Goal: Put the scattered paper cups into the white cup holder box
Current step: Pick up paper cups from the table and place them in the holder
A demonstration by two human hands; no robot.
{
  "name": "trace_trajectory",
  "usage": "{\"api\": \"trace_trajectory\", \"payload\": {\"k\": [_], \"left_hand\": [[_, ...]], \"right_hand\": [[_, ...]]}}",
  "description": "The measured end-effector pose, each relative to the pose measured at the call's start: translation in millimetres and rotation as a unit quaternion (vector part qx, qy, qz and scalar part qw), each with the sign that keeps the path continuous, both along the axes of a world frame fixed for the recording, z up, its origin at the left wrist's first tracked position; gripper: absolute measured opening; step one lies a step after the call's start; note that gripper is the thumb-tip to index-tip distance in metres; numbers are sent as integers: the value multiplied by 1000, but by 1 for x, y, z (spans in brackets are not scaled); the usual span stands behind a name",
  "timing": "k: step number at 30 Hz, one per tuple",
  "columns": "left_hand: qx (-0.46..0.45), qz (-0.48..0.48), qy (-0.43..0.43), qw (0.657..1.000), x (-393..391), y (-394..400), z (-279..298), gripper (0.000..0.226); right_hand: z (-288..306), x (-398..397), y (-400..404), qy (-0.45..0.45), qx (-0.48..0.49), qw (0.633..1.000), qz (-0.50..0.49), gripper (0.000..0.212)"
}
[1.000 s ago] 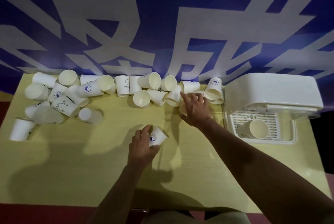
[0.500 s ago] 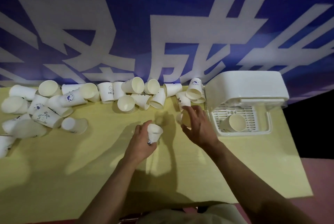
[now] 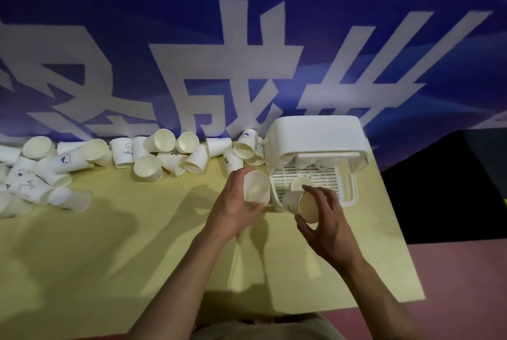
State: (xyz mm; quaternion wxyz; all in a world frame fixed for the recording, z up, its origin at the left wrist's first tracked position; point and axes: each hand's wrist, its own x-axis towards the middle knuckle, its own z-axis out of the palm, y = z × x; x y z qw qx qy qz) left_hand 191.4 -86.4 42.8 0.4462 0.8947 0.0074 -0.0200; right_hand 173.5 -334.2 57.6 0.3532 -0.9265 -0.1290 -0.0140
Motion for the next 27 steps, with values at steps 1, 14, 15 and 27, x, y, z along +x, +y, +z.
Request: {"api": "trace_trajectory", "payload": {"k": [1, 14, 15, 27], "left_hand": [[2, -5, -9, 1000, 3, -17, 4, 83], [79, 16, -23, 996, 27, -162, -14, 74], [90, 20, -19, 996, 28, -165, -16, 75], [146, 20, 155, 977, 43, -172, -65, 80]], "right_hand": [[2, -1, -15, -5, 1, 1000, -1, 68], [-10, -12, -164, 21, 45, 999, -13, 67], [-10, -11, -169, 25, 47, 999, -13, 67], [-19, 9, -187, 32, 39, 999, 5, 67]]}}
